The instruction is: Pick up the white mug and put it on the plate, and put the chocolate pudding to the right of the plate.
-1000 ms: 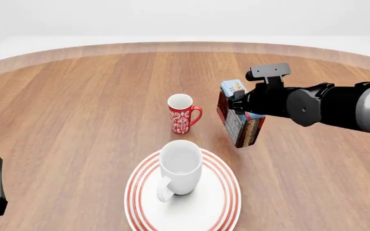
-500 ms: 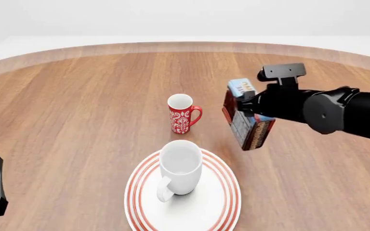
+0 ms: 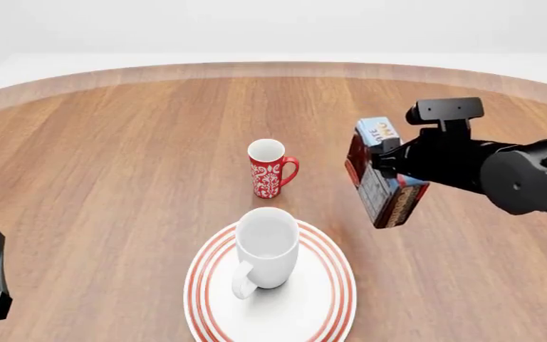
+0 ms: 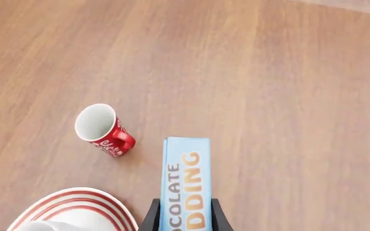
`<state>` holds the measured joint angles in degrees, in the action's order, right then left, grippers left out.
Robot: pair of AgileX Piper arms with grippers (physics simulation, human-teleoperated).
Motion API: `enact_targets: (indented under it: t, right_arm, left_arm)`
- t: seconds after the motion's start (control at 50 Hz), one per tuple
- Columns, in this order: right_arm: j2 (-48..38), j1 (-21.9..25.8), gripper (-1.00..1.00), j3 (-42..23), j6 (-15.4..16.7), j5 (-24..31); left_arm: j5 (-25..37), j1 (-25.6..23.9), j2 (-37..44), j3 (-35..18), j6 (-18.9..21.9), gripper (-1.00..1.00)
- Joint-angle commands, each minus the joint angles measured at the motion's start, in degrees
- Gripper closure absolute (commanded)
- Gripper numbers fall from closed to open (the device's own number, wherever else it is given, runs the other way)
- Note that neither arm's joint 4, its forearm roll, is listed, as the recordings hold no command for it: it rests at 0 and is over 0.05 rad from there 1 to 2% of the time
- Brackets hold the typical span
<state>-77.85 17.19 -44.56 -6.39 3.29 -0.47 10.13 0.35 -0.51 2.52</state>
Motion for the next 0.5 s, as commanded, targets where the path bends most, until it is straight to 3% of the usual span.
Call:
enact_targets:
  t: [0.02,0.5]
  right_arm:
    - [2.32,-1.47,1.0,2.93,-1.28,-0.69]
    - [13.03,-3.35,1.0,9.03,-0.49,2.79]
  left_arm:
    - [-0.09,0.0,0.1,-0.01,0.09,-1.0]
    - [0.18,-0.23,-0.08,-0.01,0.41,-1.0]
